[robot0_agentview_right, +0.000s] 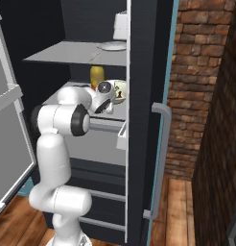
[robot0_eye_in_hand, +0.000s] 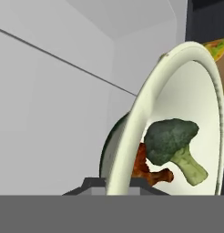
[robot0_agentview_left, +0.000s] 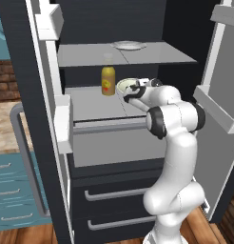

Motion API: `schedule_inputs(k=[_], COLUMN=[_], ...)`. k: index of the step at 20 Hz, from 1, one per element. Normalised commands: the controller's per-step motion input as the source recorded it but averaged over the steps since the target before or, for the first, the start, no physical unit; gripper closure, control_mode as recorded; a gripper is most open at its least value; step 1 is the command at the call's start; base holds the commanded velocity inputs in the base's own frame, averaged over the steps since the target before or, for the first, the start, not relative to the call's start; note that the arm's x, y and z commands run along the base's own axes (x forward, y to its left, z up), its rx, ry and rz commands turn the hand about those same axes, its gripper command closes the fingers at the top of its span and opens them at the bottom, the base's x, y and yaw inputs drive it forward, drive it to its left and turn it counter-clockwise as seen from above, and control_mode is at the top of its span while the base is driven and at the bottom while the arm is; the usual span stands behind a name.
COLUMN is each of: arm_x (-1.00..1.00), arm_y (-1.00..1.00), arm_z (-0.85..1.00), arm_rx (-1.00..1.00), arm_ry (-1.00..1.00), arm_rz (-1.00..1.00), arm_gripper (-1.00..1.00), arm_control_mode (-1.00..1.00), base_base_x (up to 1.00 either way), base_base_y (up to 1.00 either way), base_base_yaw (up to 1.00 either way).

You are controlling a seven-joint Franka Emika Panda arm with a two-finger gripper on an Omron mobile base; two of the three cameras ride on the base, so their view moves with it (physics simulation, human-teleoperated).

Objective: Pick the chicken drumstick and broccoli from their plates and place them in the bowl. Then put the bowl in the fridge.

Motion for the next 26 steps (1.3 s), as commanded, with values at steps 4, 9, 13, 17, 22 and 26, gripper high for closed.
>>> schedule_inputs(k=[4, 9, 13, 17, 22, 26], arm_x=[0.02, 0.00, -0.05, -0.18, -0.30, -0.34], arm_y=[0.00, 0.00, 0.00, 0.06, 0.03, 0.03], arm_z=[-0.05, 0.03, 0.13, 0.13, 0.18, 0.27], arm_rx=[0.00, 0.00, 0.00, 0.00, 0.00, 0.00], arm_ry=[0.00, -0.01, -0.04, -0.03, -0.01, 0.00], arm_rz=[0.00, 0.00, 0.00, 0.00, 0.00, 0.00], arm_gripper=[-1.00, -1.00, -1.00, -1.00, -1.00, -1.00], arm_control_mode=[-1.00, -1.00, -1.00, -1.00, -1.00, -1.00], base_base_x=[0.00, 0.00, 0.00, 0.00, 0.00, 0.00], base_base_y=[0.00, 0.00, 0.00, 0.00, 0.00, 0.00], base_base_yaw=[0.00, 0.00, 0.00, 0.00, 0.00, 0.00])
